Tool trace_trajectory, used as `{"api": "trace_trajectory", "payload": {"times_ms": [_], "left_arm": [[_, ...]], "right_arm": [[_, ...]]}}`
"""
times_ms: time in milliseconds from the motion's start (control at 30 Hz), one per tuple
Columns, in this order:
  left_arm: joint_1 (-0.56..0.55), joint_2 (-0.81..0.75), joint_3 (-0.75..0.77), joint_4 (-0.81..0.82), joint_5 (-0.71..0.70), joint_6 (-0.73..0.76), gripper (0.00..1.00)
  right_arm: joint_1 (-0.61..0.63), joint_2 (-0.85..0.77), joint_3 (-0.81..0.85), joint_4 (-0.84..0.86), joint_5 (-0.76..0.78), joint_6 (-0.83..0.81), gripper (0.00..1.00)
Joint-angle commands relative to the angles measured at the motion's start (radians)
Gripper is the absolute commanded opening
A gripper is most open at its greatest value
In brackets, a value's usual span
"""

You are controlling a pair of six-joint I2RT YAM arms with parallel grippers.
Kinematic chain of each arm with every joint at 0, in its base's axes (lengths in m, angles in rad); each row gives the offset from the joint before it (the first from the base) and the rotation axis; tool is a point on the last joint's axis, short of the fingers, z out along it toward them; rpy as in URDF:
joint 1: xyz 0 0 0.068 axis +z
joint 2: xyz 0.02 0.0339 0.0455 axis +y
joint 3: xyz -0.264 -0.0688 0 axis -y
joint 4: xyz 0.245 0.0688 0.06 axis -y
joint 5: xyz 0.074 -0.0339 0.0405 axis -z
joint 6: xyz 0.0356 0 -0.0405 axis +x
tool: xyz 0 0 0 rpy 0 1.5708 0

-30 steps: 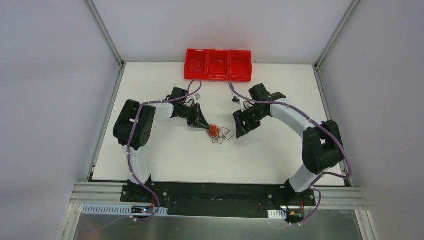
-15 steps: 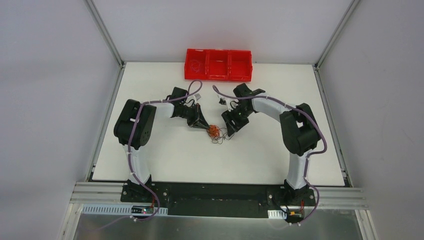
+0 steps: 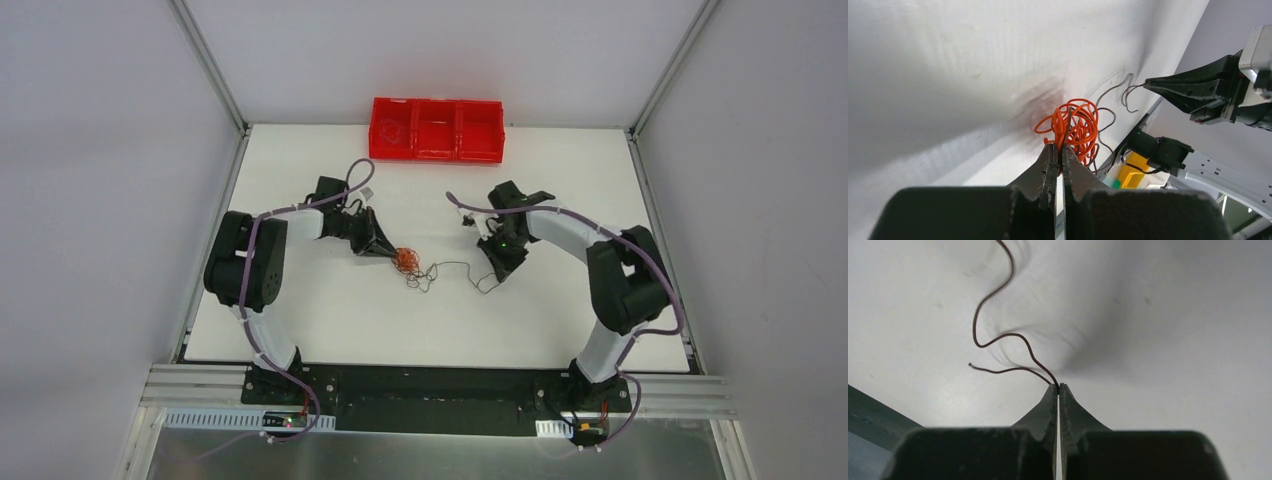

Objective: Untangle the cables

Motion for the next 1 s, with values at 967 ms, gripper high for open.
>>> {"api": "trace_trajectory", "payload": {"times_ms": [967], "left_arm": [[0.255,-0.297,0.045,-0.439,0.154,0.297,0.0]], "right_arm": [[-0.24,-0.409,0.367,-0.463,-0.429,0.053,0.0]]}}
